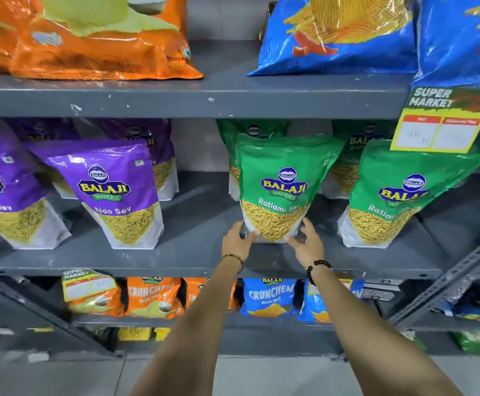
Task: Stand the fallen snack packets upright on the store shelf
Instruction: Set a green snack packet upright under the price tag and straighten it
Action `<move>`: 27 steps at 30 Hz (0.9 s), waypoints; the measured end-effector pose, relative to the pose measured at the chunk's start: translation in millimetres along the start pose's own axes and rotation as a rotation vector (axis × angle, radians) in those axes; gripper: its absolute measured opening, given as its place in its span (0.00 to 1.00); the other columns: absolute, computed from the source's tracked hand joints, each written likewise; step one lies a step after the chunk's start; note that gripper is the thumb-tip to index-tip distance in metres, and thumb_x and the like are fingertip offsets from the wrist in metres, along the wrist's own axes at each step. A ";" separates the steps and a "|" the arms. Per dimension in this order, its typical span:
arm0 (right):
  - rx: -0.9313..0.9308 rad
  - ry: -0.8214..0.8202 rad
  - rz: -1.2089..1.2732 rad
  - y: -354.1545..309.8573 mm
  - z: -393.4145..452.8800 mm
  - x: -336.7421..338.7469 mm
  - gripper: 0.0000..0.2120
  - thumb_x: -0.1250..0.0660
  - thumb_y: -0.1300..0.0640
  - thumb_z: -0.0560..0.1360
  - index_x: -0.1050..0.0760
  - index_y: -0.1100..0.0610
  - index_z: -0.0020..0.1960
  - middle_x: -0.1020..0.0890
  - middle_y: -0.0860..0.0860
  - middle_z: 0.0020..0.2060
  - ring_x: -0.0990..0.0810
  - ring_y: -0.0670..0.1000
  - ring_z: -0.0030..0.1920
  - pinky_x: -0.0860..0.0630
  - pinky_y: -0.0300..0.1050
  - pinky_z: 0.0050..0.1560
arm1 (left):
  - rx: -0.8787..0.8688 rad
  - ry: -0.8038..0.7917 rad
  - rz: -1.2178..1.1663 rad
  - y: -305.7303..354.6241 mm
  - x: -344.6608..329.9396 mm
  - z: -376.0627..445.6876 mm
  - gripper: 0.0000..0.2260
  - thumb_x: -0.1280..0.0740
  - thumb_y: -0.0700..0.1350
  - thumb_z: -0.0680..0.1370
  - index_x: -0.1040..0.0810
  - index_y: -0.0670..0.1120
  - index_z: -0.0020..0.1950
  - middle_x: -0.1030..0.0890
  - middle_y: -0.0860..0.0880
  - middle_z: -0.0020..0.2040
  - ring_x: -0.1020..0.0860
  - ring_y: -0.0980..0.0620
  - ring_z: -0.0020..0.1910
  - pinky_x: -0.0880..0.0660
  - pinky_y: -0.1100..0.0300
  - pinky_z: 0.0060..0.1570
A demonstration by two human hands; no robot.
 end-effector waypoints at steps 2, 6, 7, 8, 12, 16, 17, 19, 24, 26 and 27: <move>0.025 0.011 -0.025 -2.9 -3.4 -7.1 0.33 0.31 0.63 0.72 0.41 0.59 0.73 0.27 0.61 0.66 0.27 0.59 0.64 0.30 0.52 0.64 | 0.002 0.031 -0.015 -4.6 8.0 -2.3 0.20 0.33 0.48 0.75 0.29 0.42 0.65 0.23 0.41 0.62 0.26 0.42 0.60 0.29 0.52 0.59; 0.062 -0.006 -0.086 -7.8 -10.4 -21.7 0.32 0.31 0.61 0.72 0.39 0.58 0.72 0.24 0.61 0.63 0.24 0.60 0.61 0.28 0.54 0.62 | -0.011 0.064 -0.035 -12.7 25.4 -5.8 0.20 0.33 0.47 0.76 0.29 0.42 0.65 0.23 0.42 0.63 0.26 0.43 0.61 0.30 0.57 0.57; 0.071 -0.011 -0.104 -9.3 -12.1 -24.7 0.32 0.30 0.60 0.72 0.40 0.58 0.72 0.24 0.61 0.62 0.25 0.60 0.61 0.28 0.55 0.61 | -0.010 0.071 -0.039 -13.9 29.2 -6.7 0.20 0.33 0.47 0.76 0.29 0.42 0.65 0.24 0.42 0.64 0.26 0.44 0.61 0.30 0.57 0.58; 0.081 -0.015 -0.118 -10.6 -13.3 -26.9 0.32 0.30 0.59 0.71 0.39 0.57 0.72 0.23 0.61 0.62 0.25 0.60 0.61 0.28 0.55 0.61 | -0.012 0.078 -0.044 -14.9 32.1 -7.4 0.20 0.33 0.46 0.76 0.29 0.42 0.65 0.24 0.43 0.65 0.26 0.44 0.62 0.30 0.56 0.59; 0.082 -0.046 -0.128 -12.8 -14.8 -29.9 0.33 0.29 0.58 0.70 0.38 0.56 0.71 0.24 0.58 0.63 0.27 0.59 0.64 0.29 0.53 0.61 | -0.030 0.082 -0.053 -18.8 38.2 -9.6 0.19 0.33 0.46 0.76 0.29 0.43 0.65 0.24 0.44 0.65 0.27 0.44 0.63 0.30 0.57 0.59; 0.026 -0.088 -0.102 -8.7 -10.8 -27.0 0.35 0.27 0.55 0.68 0.38 0.55 0.71 0.27 0.55 0.67 0.30 0.58 0.67 0.31 0.54 0.63 | -0.028 0.046 -0.089 -18.4 36.4 -9.9 0.19 0.34 0.44 0.76 0.30 0.44 0.66 0.24 0.44 0.64 0.27 0.47 0.60 0.33 0.60 0.55; 0.012 -0.105 -0.099 -8.2 -9.9 -27.0 0.35 0.27 0.55 0.67 0.37 0.56 0.70 0.27 0.55 0.67 0.30 0.58 0.67 0.31 0.54 0.63 | -0.024 0.035 -0.093 -17.9 36.3 -9.4 0.18 0.34 0.44 0.76 0.29 0.44 0.66 0.24 0.44 0.64 0.27 0.49 0.58 0.34 0.60 0.55; 0.009 -0.141 -0.120 -6.5 -7.9 -28.6 0.31 0.26 0.55 0.67 0.33 0.56 0.67 0.24 0.56 0.64 0.27 0.58 0.64 0.28 0.53 0.61 | -0.022 0.014 -0.081 -18.2 36.8 -8.4 0.18 0.34 0.44 0.76 0.28 0.44 0.65 0.23 0.43 0.64 0.27 0.49 0.57 0.33 0.59 0.56; 0.016 -0.130 -0.138 -4.8 -3.9 -30.1 0.26 0.26 0.55 0.67 0.29 0.58 0.63 0.21 0.57 0.59 0.23 0.58 0.59 0.25 0.55 0.59 | -0.006 0.021 -0.050 -21.6 37.5 -8.3 0.20 0.33 0.42 0.75 0.29 0.43 0.66 0.24 0.44 0.65 0.28 0.44 0.63 0.31 0.54 0.62; 0.030 -0.136 -0.146 -6.9 -4.7 -29.5 0.24 0.27 0.56 0.67 0.28 0.59 0.61 0.20 0.57 0.58 0.23 0.58 0.58 0.24 0.56 0.58 | 0.001 0.032 -0.060 -21.8 37.2 -8.7 0.19 0.33 0.42 0.75 0.29 0.43 0.66 0.24 0.44 0.65 0.28 0.44 0.64 0.31 0.52 0.64; 0.037 -0.138 -0.150 -7.8 -5.4 -28.9 0.23 0.27 0.56 0.67 0.28 0.58 0.60 0.20 0.57 0.58 0.23 0.58 0.58 0.24 0.57 0.58 | 0.005 0.037 -0.066 -22.0 37.2 -8.6 0.19 0.32 0.42 0.75 0.29 0.43 0.65 0.24 0.43 0.66 0.28 0.44 0.65 0.32 0.51 0.65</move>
Point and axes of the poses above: each hand's wrist, its own z-axis towards the middle knuckle, its own x-axis out of the back of the hand, y = z × x, the point moved 2 cm from there along z, towards the middle knuckle
